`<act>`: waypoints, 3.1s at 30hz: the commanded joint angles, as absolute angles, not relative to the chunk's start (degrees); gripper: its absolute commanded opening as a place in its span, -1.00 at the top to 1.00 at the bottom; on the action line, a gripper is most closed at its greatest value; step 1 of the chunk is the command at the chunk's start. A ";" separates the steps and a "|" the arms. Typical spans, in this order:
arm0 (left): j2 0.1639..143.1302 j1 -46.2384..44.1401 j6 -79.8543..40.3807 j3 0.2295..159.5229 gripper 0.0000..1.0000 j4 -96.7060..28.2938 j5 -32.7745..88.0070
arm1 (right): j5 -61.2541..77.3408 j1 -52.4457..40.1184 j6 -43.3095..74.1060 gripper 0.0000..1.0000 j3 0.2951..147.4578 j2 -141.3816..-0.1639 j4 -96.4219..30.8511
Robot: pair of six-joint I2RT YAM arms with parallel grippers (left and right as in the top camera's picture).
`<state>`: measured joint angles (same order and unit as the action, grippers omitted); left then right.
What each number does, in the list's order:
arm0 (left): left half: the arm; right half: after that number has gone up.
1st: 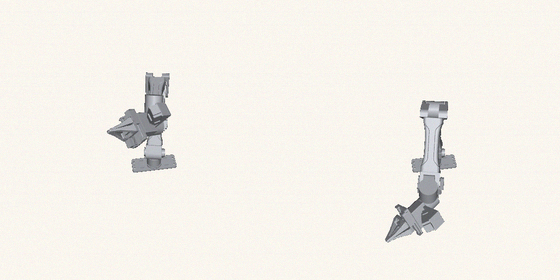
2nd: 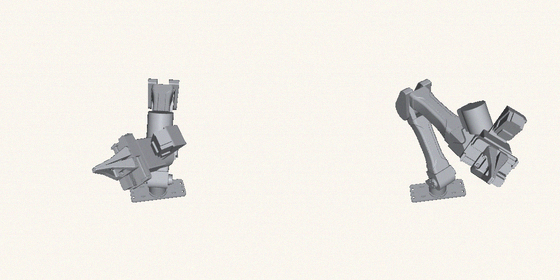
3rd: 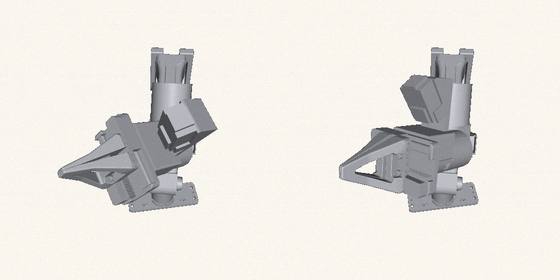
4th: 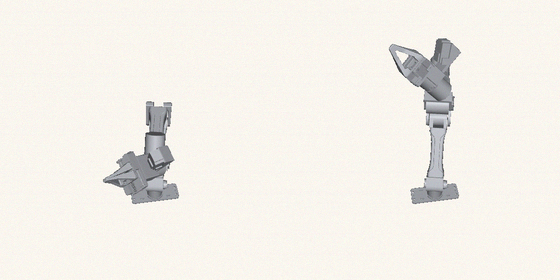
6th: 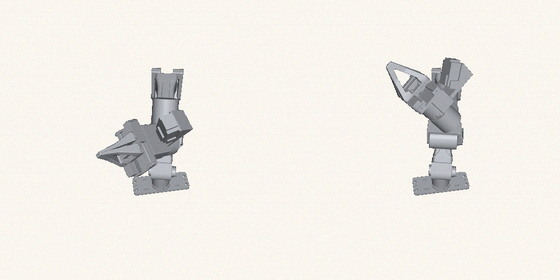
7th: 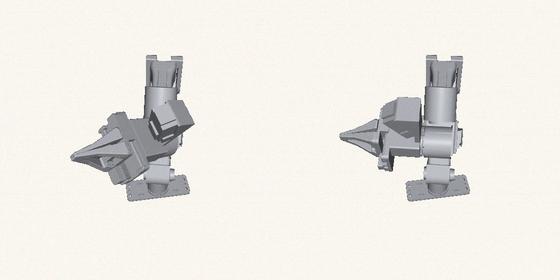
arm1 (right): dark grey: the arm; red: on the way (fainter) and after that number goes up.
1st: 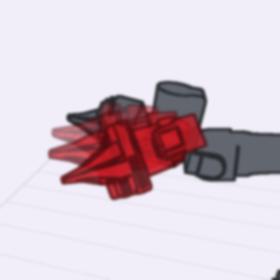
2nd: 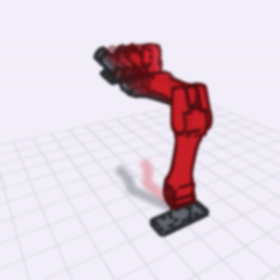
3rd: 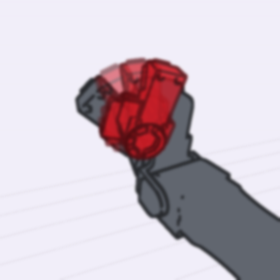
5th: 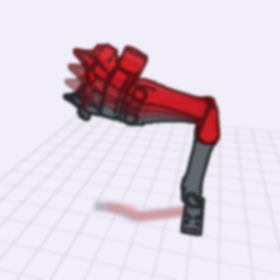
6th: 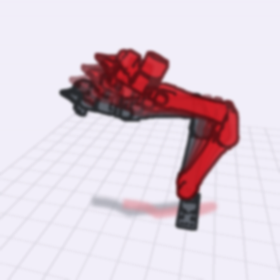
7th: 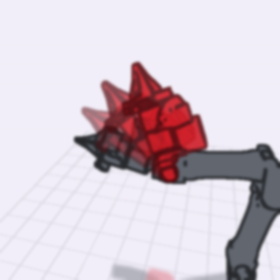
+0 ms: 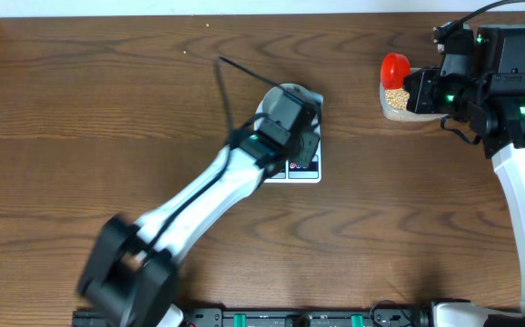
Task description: Scoop item into bowl and weigh 50g on scale
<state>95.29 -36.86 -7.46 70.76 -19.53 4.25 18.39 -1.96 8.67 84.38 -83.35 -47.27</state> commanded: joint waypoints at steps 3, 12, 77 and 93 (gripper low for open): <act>87.72 -36.67 -7.75 71.96 0.86 -19.07 -6.98 | 18.33 -2.28 8.01 0.98 85.45 -83.44 -46.94; 84.03 -36.64 -8.47 71.96 0.85 -25.87 -12.05 | 18.33 -2.28 7.99 0.98 85.45 -83.44 -47.00; 76.44 -20.73 7.70 58.54 0.85 -39.29 12.21 | 18.33 -2.31 7.60 0.98 85.45 -83.59 -47.62; 76.84 -17.43 7.68 58.54 0.85 -38.87 13.13 | 18.33 -2.28 7.60 0.98 85.45 -83.59 -47.46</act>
<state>76.73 -17.63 6.50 58.78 -38.96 12.97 18.37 -1.96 8.47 84.38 -83.37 -47.51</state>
